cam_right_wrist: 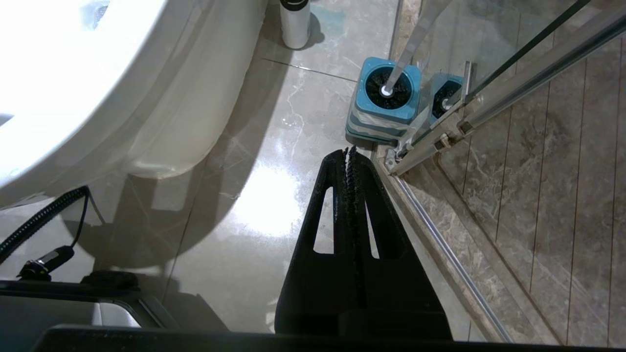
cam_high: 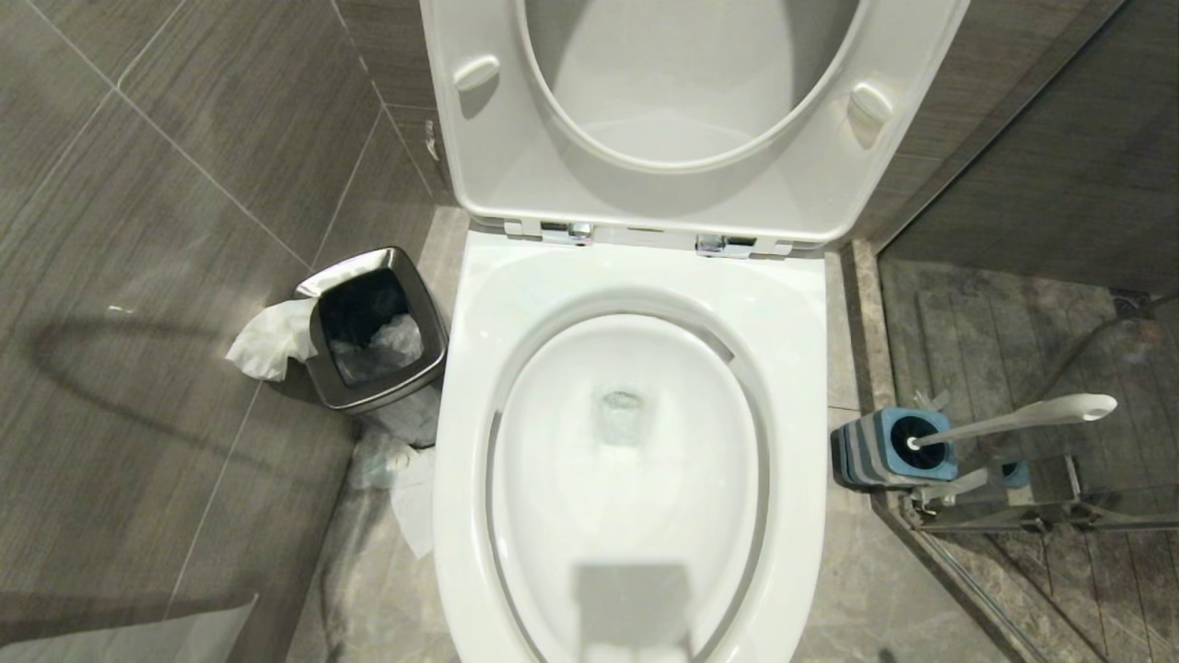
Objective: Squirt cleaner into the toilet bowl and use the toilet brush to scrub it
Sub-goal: Close the toilet lid
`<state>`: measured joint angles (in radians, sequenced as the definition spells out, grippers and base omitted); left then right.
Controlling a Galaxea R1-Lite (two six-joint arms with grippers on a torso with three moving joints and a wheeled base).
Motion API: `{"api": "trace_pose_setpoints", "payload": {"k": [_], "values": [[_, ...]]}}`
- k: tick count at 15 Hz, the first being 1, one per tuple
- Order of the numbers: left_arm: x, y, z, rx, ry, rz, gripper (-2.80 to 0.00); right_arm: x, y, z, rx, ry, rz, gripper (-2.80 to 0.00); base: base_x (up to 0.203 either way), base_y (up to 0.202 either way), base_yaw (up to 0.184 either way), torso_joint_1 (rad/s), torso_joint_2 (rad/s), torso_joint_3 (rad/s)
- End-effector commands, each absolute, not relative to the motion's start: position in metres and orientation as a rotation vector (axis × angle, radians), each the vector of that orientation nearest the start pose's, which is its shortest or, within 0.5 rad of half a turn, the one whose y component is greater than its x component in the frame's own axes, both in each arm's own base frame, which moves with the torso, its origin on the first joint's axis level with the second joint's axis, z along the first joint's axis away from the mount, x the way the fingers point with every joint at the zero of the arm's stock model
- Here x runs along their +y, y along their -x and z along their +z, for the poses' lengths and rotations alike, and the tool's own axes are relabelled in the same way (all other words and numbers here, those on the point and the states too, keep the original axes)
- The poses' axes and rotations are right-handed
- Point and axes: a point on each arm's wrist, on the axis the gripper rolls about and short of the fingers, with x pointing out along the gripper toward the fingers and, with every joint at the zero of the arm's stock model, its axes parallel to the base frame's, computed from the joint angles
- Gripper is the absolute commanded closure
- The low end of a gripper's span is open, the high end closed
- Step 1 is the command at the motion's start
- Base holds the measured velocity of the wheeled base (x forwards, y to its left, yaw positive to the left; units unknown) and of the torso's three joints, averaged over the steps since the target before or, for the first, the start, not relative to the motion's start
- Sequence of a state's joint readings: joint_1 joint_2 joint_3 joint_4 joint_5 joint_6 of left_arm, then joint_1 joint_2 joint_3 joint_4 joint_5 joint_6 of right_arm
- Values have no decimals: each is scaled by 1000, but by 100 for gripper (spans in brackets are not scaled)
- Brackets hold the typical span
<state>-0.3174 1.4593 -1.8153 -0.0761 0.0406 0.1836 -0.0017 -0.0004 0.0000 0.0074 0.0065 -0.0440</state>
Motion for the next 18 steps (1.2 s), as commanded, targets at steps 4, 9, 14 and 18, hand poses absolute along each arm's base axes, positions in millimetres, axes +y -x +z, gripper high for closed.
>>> {"api": "trace_pose_setpoints", "payload": {"k": [4, 9, 14, 18], "values": [[-54, -171, 461, -289, -143, -247, 0, 0, 23, 74, 8, 44, 5, 0, 0, 0, 0, 0, 0, 0], [-49, -164, 456, -222, -164, -328, 0, 0, 23, 74, 8, 44, 5, 0, 0, 0, 0, 0, 0, 0], [-51, -169, 446, -109, -160, -409, 0, 0, 23, 74, 8, 44, 5, 0, 0, 0, 0, 0, 0, 0], [-39, -201, 438, -86, -130, -505, 0, 0, 23, 74, 8, 44, 6, 0, 0, 0, 0, 0, 0, 0]]}}
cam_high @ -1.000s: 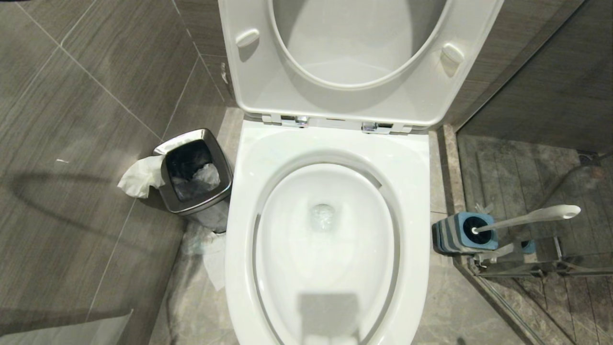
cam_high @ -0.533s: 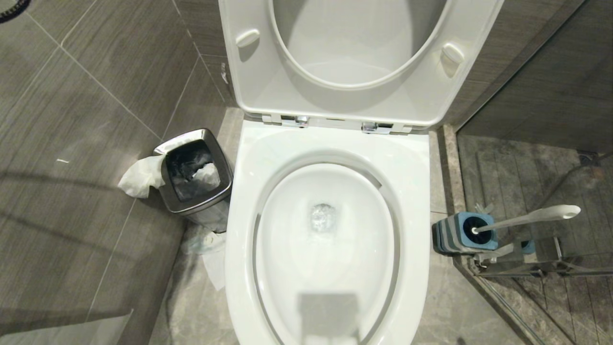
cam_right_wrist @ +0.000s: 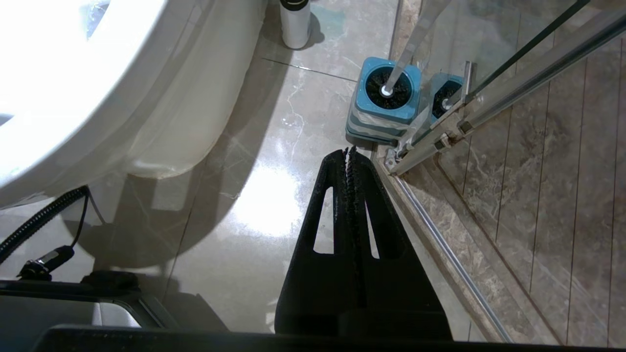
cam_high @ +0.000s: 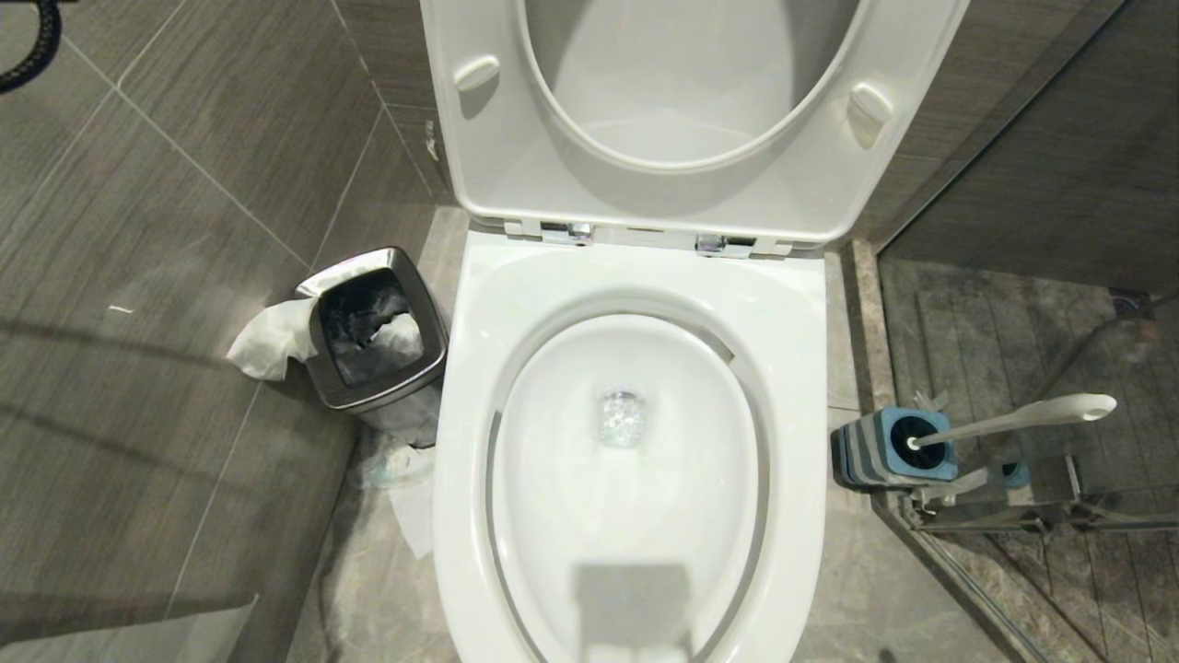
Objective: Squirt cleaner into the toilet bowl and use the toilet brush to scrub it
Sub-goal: Close the toilet lid
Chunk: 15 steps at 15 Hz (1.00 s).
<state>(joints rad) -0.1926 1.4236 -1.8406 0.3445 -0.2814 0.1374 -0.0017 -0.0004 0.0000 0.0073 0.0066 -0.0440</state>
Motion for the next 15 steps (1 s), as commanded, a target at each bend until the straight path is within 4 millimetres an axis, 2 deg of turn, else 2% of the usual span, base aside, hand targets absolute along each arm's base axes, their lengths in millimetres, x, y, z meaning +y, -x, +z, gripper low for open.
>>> {"api": "trace_pose_setpoints", "payload": {"k": [1, 3, 7, 10, 15], "values": [[-38, -210, 441, -126, -118, -537, 0, 0, 23, 74, 8, 44, 5, 0, 0, 0, 0, 0, 0, 0], [-37, -219, 449, -213, -63, -570, 0, 0, 23, 74, 8, 44, 5, 0, 0, 0, 0, 0, 0, 0], [-35, -217, 464, -293, 114, -590, 0, 0, 23, 74, 8, 44, 6, 0, 0, 0, 0, 0, 0, 0], [-35, -221, 475, -373, 118, -598, 0, 0, 23, 74, 8, 44, 5, 0, 0, 0, 0, 0, 0, 0], [-46, -248, 477, -514, 89, -664, 0, 0, 23, 74, 8, 44, 5, 0, 0, 0, 0, 0, 0, 0]]}}
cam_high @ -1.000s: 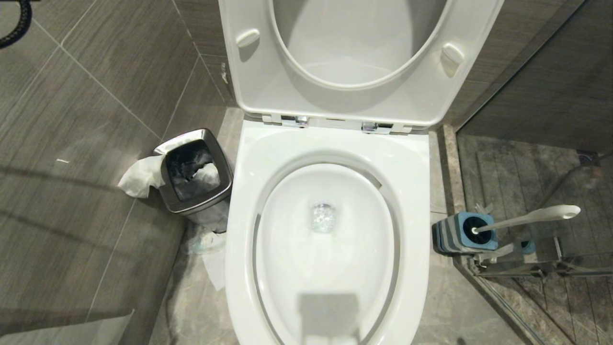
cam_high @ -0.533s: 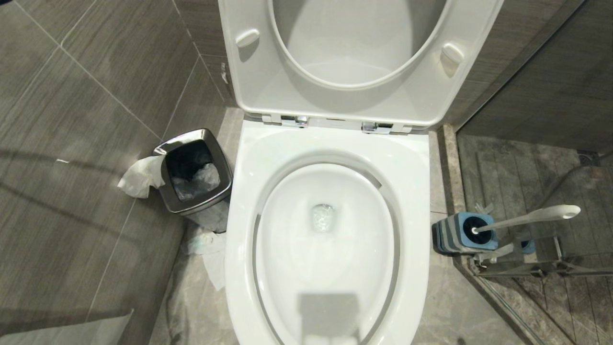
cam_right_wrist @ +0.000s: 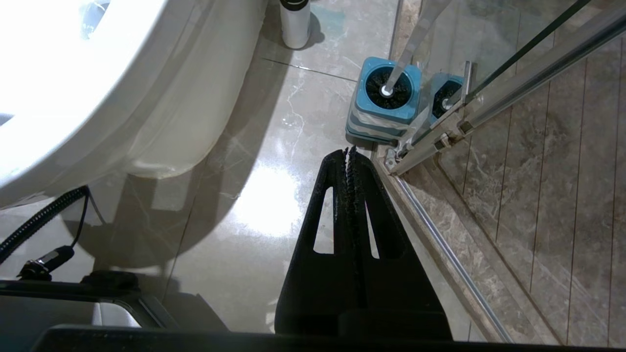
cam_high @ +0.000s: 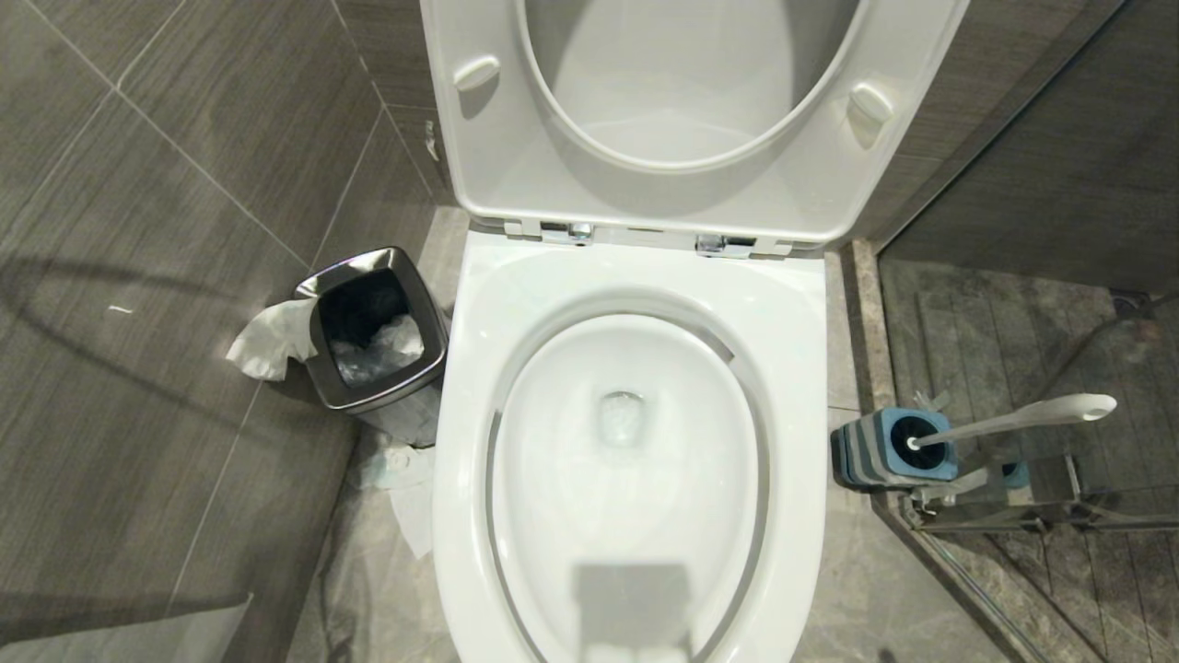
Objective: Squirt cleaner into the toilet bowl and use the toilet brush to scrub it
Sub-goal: Close the toilet lid
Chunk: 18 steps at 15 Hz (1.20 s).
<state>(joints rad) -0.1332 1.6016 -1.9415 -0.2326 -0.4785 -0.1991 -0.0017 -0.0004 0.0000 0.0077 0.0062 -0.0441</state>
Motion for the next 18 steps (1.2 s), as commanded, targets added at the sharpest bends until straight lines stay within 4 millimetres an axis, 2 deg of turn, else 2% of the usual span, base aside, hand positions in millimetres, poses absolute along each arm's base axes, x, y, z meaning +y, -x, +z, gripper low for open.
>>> {"api": "trace_pose_setpoints", "payload": {"k": [1, 4, 7, 18], "values": [[-50, -253, 477, -555, 87, -677, 0, 0, 23, 74, 8, 44, 5, 0, 0, 0, 0, 0, 0, 0], [-60, -268, 476, -681, 105, -720, 0, 0, 23, 74, 8, 44, 5, 0, 0, 0, 0, 0, 0, 0], [-69, -278, 471, -701, 127, -752, 0, 0, 23, 74, 9, 44, 5, 0, 0, 0, 0, 0, 0, 0], [-101, -286, 461, -699, 142, -842, 0, 0, 23, 74, 8, 44, 5, 0, 0, 0, 0, 0, 0, 0]]}}
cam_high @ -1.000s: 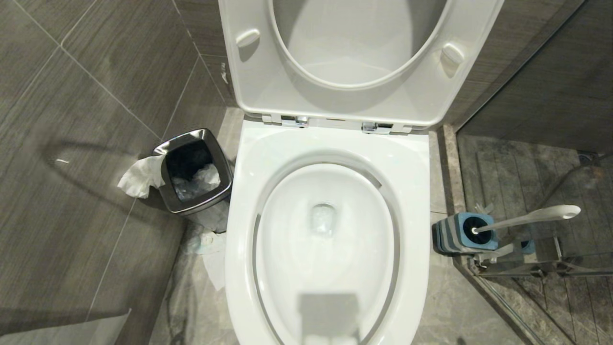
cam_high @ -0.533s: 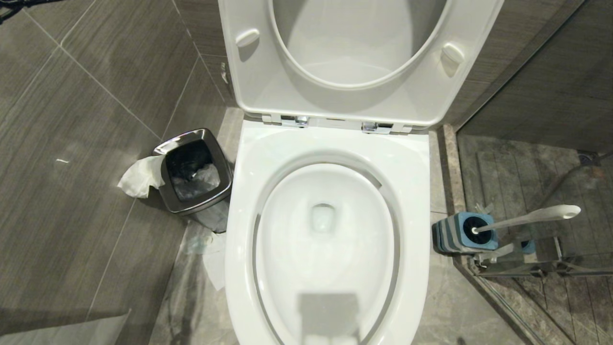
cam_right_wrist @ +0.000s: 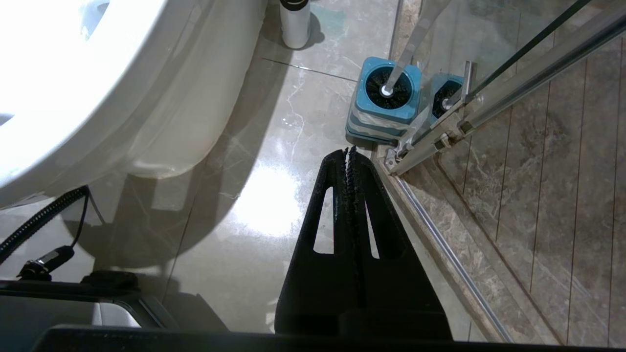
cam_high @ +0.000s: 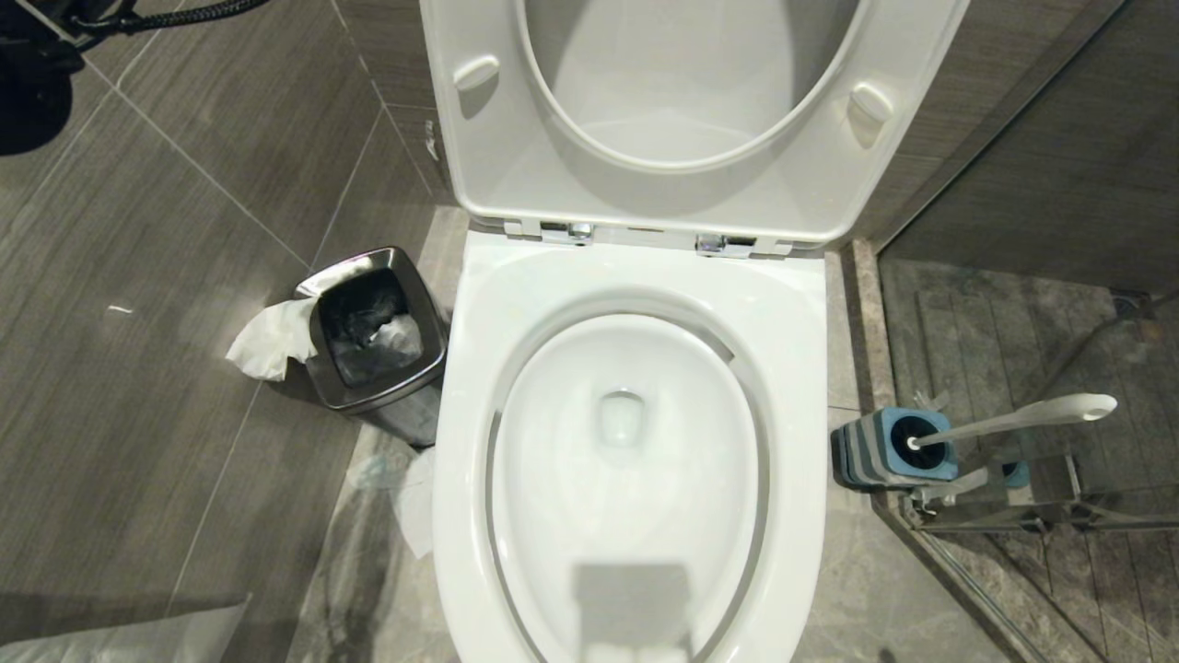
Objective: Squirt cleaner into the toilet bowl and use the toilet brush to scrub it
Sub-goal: Close the toilet lid
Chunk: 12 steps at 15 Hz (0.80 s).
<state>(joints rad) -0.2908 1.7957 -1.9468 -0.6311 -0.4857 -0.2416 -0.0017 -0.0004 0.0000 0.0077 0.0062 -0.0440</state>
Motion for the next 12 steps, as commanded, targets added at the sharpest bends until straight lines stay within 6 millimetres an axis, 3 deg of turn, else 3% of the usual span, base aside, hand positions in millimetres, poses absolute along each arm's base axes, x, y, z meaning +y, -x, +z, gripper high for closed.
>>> {"api": "trace_pose_setpoints", "payload": {"k": [1, 12], "values": [[-105, -286, 460, -699, 139, -850, 0, 0, 23, 74, 8, 44, 5, 0, 0, 0, 0, 0, 0, 0], [-131, -291, 450, -689, 108, -895, 0, 0, 23, 74, 8, 44, 5, 0, 0, 0, 0, 0, 0, 0]]}}
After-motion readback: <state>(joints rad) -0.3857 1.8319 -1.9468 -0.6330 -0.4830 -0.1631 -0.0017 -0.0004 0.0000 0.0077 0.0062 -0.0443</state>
